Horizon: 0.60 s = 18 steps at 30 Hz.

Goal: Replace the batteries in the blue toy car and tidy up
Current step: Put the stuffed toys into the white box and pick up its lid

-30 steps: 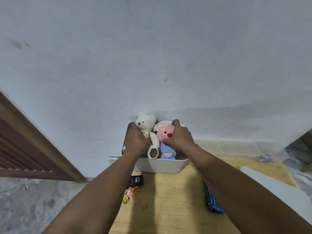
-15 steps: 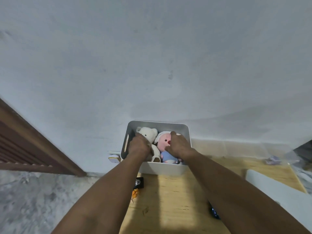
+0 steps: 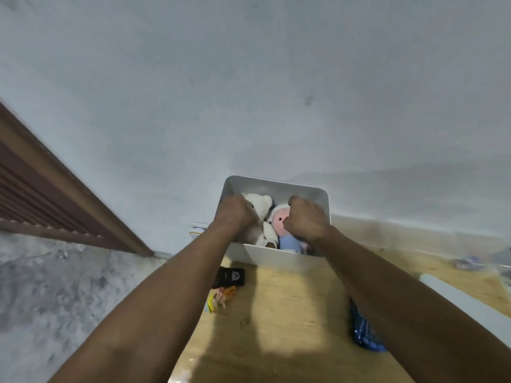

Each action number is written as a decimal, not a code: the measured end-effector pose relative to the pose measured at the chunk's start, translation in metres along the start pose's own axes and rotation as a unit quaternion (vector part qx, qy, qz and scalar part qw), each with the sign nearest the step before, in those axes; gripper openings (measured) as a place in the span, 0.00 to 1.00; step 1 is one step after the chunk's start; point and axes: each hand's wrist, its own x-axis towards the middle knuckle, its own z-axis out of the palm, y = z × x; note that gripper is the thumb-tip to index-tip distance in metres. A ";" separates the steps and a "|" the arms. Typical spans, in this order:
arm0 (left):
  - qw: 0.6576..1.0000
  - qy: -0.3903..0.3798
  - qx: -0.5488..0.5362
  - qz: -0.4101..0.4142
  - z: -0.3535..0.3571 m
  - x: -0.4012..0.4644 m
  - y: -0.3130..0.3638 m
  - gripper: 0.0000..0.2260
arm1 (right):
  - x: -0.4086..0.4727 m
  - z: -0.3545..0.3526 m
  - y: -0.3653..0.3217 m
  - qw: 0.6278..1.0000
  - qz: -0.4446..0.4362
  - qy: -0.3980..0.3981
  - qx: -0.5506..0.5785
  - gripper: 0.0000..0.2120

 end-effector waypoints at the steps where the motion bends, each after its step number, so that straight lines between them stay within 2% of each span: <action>1: 0.999 0.022 -0.030 -0.002 -0.008 0.000 -0.003 0.11 | -0.002 -0.005 -0.004 1.000 -0.009 0.014 0.013 0.15; 4: 0.989 0.097 -0.109 0.007 -0.028 -0.006 -0.017 0.14 | -0.012 -0.017 -0.021 0.993 -0.040 0.048 0.101 0.11; 6: 0.979 0.152 -0.137 0.011 -0.040 -0.016 -0.026 0.10 | -0.020 -0.022 -0.033 0.984 -0.056 0.050 0.161 0.06; 8: 0.966 0.203 -0.159 0.007 -0.048 -0.030 -0.037 0.06 | -0.029 -0.022 -0.043 0.976 -0.067 0.035 0.202 0.04; 11: 0.951 0.255 -0.173 -0.008 -0.044 -0.049 -0.057 0.05 | -0.044 -0.018 -0.054 0.964 -0.075 -0.014 0.256 0.06; 15: 0.945 0.267 -0.178 -0.058 -0.024 -0.075 -0.092 0.06 | -0.070 -0.007 -0.062 0.956 -0.100 -0.144 0.235 0.03; 18: 0.953 0.227 -0.166 -0.111 0.004 -0.094 -0.116 0.04 | -0.082 0.018 -0.058 0.957 -0.109 -0.198 0.183 0.03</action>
